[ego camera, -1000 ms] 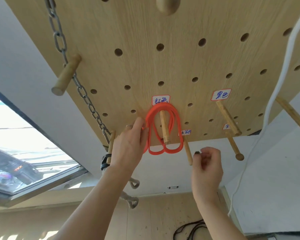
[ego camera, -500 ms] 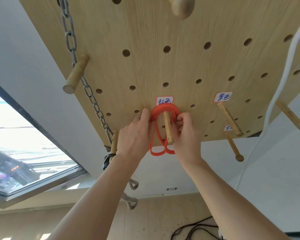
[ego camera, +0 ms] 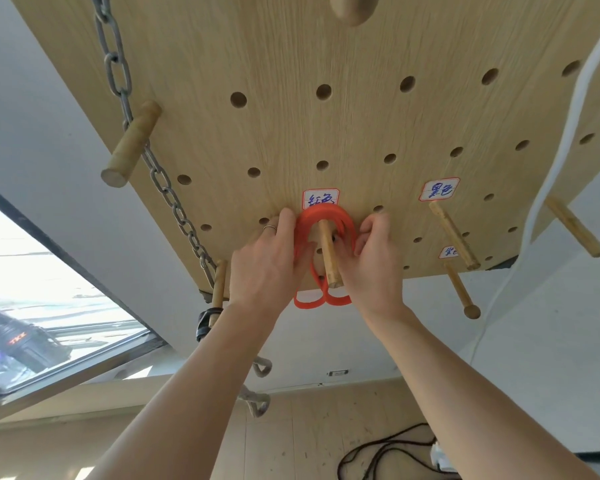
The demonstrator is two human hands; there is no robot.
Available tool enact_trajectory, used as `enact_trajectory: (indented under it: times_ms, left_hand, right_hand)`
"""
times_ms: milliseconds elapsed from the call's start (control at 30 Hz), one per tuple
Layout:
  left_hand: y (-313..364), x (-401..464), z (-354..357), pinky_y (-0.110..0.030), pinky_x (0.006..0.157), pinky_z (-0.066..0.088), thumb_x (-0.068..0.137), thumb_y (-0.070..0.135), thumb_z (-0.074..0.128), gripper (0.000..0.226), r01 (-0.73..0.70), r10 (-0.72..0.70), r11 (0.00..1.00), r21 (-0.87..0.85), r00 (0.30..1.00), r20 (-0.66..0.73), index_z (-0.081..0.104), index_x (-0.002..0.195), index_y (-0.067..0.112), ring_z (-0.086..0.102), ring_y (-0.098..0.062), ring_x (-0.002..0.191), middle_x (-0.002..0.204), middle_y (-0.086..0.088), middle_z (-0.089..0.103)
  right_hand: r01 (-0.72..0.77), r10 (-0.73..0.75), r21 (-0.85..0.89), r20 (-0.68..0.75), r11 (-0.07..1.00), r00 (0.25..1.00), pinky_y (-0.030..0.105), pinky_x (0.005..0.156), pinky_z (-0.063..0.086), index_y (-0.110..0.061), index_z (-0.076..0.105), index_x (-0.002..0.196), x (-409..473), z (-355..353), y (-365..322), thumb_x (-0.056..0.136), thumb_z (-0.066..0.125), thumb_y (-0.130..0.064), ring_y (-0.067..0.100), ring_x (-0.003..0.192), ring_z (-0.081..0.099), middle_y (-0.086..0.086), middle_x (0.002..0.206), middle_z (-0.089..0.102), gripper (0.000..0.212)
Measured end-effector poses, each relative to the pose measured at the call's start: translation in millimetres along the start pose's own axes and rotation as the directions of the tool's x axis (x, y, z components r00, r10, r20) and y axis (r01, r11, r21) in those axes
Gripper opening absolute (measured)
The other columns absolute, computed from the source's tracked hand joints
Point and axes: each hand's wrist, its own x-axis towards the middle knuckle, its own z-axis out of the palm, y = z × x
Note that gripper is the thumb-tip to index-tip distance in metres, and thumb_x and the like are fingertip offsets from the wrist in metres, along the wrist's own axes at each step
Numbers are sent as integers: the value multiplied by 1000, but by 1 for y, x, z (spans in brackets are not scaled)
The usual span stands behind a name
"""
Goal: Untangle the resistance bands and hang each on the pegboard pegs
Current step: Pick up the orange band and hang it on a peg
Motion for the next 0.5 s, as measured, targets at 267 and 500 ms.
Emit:
enact_trajectory:
  times_ms: [267, 500]
  left_hand:
    - [13, -4, 11, -28, 43, 26, 102, 30, 60, 24, 57, -57, 998, -6, 993, -102, 42, 102, 13, 50, -25, 56, 84, -6, 61]
    - [14, -6, 16, -29, 45, 28, 99, 24, 62, 35, 70, -72, 997, -36, 996, -57, 28, 103, 21, 52, -25, 64, 101, -7, 62]
  right_hand:
    - [55, -51, -141, 34, 989, 998, 44, 47, 46, -14, 41, 101, 1, 6, 12, 93, 67, -20, 27, 53, 57, 1, 63, 54, 27]
    - [100, -94, -213, 38, 972, 995, 22, 45, 25, -13, 43, 98, -3, 7, 21, 92, 69, -15, 21, 50, 48, 1, 66, 52, 27]
